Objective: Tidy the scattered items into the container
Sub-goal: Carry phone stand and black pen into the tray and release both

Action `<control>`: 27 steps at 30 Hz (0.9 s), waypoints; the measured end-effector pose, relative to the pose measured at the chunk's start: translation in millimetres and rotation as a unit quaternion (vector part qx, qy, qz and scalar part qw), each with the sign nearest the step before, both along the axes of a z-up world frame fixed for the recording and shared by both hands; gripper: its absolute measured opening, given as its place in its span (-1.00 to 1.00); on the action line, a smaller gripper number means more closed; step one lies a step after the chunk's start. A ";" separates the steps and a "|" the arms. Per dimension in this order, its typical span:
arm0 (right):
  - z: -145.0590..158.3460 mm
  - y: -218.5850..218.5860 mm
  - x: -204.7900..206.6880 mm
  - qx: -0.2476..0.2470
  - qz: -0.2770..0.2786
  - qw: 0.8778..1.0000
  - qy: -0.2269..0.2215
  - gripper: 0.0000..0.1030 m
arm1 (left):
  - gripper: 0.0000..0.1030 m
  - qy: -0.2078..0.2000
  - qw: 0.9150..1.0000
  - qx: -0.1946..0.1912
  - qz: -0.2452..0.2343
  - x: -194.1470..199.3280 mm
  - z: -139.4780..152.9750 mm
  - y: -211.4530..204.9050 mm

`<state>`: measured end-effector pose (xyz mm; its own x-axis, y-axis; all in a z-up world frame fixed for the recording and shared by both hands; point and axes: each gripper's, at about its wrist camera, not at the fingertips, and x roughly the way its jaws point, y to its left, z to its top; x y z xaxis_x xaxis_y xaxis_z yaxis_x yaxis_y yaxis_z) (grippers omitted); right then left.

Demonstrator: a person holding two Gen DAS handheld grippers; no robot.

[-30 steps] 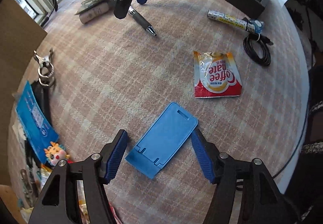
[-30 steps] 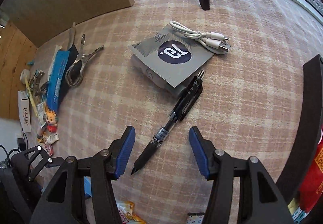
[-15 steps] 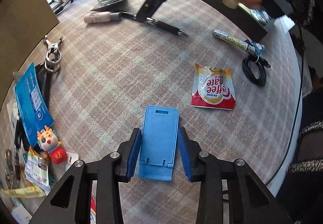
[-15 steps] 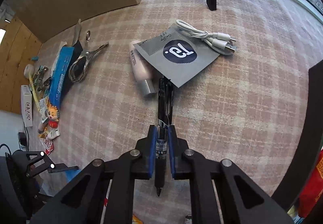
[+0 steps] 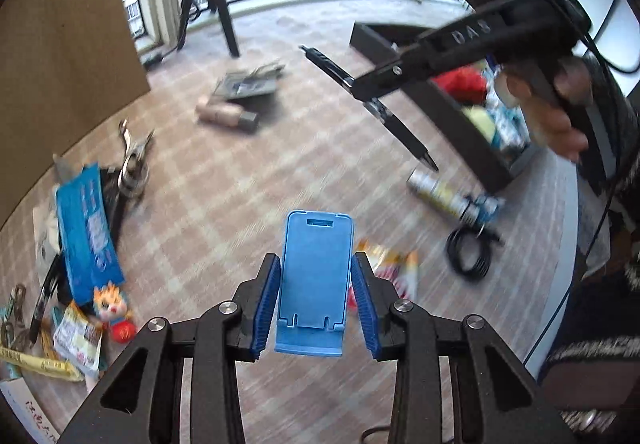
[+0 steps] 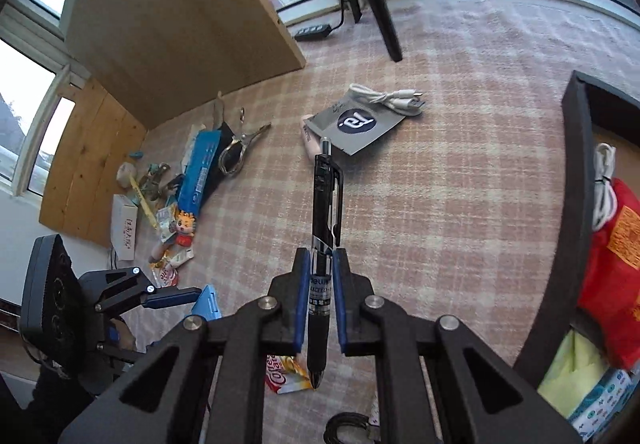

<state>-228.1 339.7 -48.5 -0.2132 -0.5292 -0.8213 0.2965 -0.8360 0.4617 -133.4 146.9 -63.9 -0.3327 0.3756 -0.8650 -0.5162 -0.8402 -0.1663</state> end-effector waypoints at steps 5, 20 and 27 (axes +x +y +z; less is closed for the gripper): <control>21.7 70.7 10.4 0.000 -0.059 0.998 0.026 -0.78 | -0.33 0.018 0.999 0.039 -0.008 -22.5 22.1 56.0; 23.8 297.7 65.6 0.047 -0.276 0.959 0.033 -0.78 | -0.32 0.068 0.990 0.092 -0.082 -122.6 73.7 242.9; 37.2 323.4 83.3 0.064 -0.312 0.946 0.067 -0.32 | 0.06 0.072 0.990 0.101 -0.059 -141.1 88.0 273.6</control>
<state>-144.9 663.0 -11.3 -0.5571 -0.1651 -0.8138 -0.2240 -0.9138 0.3387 -274.5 420.5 24.2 -0.3908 0.5803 -0.7145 -0.6390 -0.7298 -0.2432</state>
